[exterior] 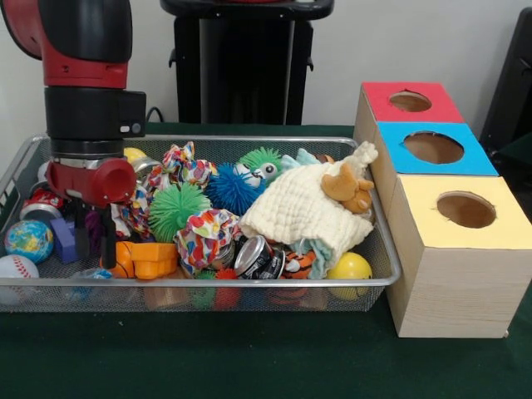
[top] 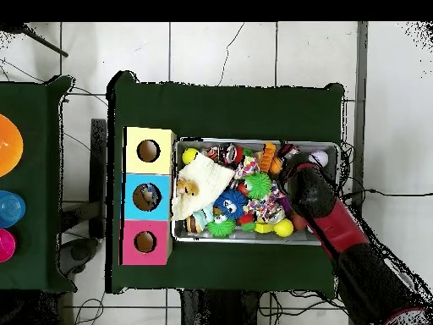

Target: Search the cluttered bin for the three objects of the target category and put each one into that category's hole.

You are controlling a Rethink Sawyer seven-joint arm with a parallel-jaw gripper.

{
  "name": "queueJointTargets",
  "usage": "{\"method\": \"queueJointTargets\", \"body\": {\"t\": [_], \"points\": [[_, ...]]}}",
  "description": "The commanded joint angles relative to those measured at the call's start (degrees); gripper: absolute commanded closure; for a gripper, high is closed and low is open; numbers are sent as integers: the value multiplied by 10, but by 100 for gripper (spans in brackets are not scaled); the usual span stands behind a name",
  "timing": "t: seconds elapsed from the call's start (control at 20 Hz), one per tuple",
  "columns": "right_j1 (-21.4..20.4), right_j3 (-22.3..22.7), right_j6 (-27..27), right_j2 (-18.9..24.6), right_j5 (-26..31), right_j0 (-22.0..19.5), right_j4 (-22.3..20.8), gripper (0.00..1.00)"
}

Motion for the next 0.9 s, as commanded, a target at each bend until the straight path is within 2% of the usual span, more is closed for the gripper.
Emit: {"method": "queueJointTargets", "body": {"t": [0.05, 0.4, 0.9], "points": [[24, 38, 160, 51, -56, -7, -26, 0], [39, 32, 153, 57, -65, -15, -39, 0], [32, 31, 144, 46, -59, -5, -47, 0]]}}
